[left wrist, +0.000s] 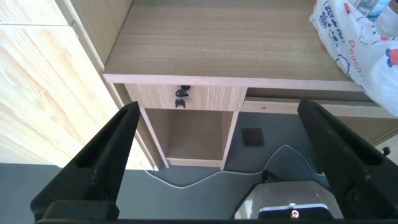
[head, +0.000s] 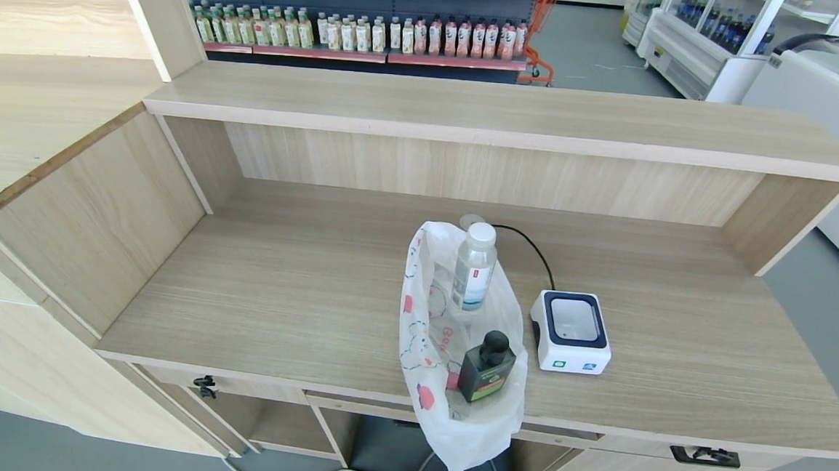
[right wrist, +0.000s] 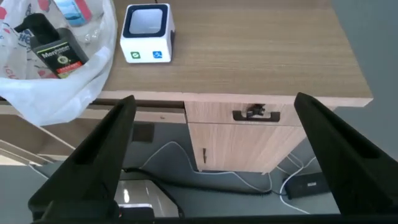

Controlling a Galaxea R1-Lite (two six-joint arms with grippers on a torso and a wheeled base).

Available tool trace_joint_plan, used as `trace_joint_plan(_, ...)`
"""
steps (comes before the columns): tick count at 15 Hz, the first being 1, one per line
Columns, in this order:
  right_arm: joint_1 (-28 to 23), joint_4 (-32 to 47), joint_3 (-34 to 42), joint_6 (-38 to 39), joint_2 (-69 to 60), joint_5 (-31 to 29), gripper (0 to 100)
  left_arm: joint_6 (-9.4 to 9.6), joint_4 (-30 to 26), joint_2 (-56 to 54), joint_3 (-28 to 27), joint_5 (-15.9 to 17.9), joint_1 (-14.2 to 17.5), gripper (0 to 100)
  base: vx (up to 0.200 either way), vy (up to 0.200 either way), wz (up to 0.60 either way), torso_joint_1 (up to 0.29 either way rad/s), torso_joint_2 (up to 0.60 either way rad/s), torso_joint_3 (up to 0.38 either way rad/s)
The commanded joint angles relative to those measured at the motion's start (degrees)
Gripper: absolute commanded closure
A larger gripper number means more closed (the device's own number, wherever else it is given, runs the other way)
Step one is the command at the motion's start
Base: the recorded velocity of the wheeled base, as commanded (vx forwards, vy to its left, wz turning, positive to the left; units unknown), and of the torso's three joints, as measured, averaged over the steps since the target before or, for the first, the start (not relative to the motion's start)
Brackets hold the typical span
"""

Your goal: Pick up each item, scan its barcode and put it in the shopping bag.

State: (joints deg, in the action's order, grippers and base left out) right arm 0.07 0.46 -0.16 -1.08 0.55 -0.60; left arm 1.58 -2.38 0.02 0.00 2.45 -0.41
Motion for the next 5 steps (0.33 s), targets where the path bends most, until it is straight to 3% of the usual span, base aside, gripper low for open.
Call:
trace_joint_plan(1, 0.0, 0.0, 0.1, -0.1, -0.5, 0.0, 0, 0.00, 0.0, 0.0, 0.0, 0.0, 0.0, 0, 0.000, 0.000, 0.00, 0.000, 0.00, 0.000)
trace_joint_plan(5, 0.0, 0.1, 0.0, -0.2, -0.5, 0.0, 0, 0.00, 0.0, 0.0, 0.0, 0.0, 0.1, 0, 0.000, 0.000, 0.00, 0.000, 0.00, 0.000)
